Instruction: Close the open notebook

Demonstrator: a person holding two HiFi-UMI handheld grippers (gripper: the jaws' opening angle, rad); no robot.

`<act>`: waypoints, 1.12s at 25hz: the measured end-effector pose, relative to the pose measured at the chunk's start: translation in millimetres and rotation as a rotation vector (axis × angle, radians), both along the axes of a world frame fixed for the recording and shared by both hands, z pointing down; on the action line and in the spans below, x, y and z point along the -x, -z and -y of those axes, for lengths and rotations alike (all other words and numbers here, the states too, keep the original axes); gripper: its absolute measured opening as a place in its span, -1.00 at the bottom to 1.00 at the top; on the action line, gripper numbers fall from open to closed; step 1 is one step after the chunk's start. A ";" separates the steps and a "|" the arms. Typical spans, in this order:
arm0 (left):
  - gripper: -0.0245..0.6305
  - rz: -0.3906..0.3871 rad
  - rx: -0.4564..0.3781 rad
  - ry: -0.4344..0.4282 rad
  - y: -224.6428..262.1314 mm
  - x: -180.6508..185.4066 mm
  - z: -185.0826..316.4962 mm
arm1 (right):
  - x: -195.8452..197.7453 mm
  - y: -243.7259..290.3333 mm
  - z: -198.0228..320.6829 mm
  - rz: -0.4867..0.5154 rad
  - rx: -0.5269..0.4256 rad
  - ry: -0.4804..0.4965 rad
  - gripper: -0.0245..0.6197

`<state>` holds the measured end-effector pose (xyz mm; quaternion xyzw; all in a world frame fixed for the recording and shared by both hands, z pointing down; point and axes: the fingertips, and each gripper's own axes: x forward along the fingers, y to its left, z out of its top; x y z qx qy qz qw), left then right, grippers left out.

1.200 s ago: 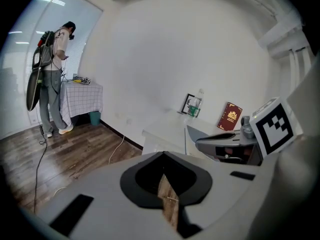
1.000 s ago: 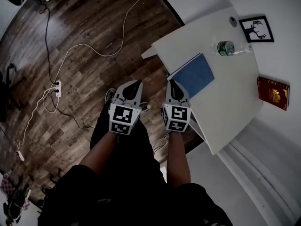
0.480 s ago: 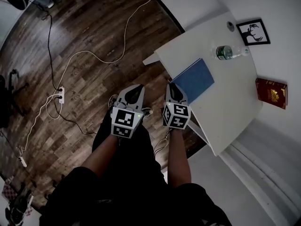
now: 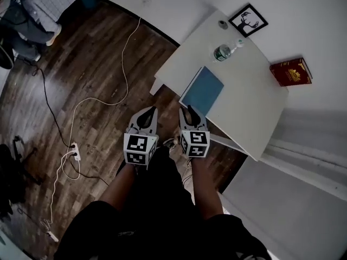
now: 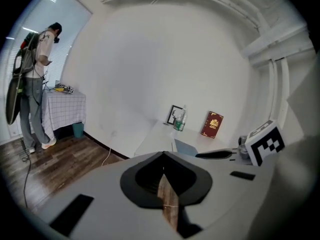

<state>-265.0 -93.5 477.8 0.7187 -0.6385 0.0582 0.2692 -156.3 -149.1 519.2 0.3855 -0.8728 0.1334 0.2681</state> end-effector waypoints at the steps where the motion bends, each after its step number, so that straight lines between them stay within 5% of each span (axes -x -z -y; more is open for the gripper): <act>1: -0.92 -0.001 -0.018 -0.031 4.4 0.3 4.5 | 0.8 9.8 -3.3 0.028 -0.020 -0.037 -0.53; 5: -0.92 -0.019 -0.084 -0.156 19.7 -24.2 15.6 | -17.8 56.1 -20.4 0.080 -0.172 -0.157 -0.77; 13: -0.92 -0.016 -0.200 -0.343 73.4 -110.5 -2.0 | -88.9 148.6 -52.1 0.158 -0.388 -0.302 -0.83; 28: -0.92 0.051 -0.294 -0.304 127.4 -200.0 -123.1 | -164.0 215.9 -180.9 0.253 -0.550 -0.238 -0.85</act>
